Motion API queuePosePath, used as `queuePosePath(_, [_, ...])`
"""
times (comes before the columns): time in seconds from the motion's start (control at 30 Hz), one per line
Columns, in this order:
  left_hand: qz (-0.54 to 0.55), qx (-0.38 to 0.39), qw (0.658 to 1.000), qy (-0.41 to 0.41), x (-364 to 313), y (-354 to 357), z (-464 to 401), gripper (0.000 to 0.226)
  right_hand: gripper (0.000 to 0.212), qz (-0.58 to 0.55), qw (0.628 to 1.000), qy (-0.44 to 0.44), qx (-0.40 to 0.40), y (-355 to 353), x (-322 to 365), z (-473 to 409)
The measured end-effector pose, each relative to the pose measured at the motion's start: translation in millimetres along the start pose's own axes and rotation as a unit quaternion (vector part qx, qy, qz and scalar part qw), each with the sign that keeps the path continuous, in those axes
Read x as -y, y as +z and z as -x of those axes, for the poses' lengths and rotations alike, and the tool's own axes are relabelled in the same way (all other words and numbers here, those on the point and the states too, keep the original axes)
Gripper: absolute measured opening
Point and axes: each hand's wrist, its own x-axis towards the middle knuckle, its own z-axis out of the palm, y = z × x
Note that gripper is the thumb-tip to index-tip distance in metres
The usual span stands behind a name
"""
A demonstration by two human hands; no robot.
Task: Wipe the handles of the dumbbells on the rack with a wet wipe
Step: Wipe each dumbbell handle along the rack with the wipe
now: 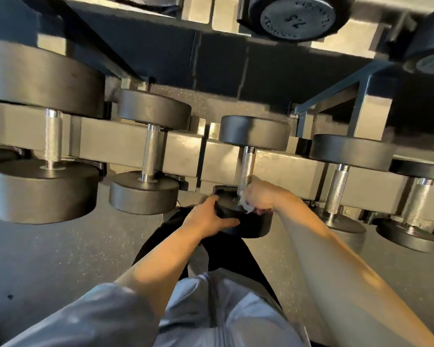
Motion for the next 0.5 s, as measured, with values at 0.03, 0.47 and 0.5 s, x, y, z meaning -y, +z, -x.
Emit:
queuePosePath(0.03, [0.007,-0.017,1.0,0.023,4.1,-10.4,6.8,0.072,0.017,-0.056,0.998,-0.006,-0.005,1.5,7.1,6.1])
queuePosePath(0.47, [0.044,-0.267,0.962,0.033,123.4,-138.3,67.1,0.055,0.02,-0.068,0.957,-0.171,-0.225,66.0,138.9,-18.0])
queuePosePath(0.5, [0.034,-0.254,0.966,0.035,133.2,-142.2,67.0,0.059,0.017,-0.072,0.957,-0.164,-0.226,73.8,152.2,-23.1])
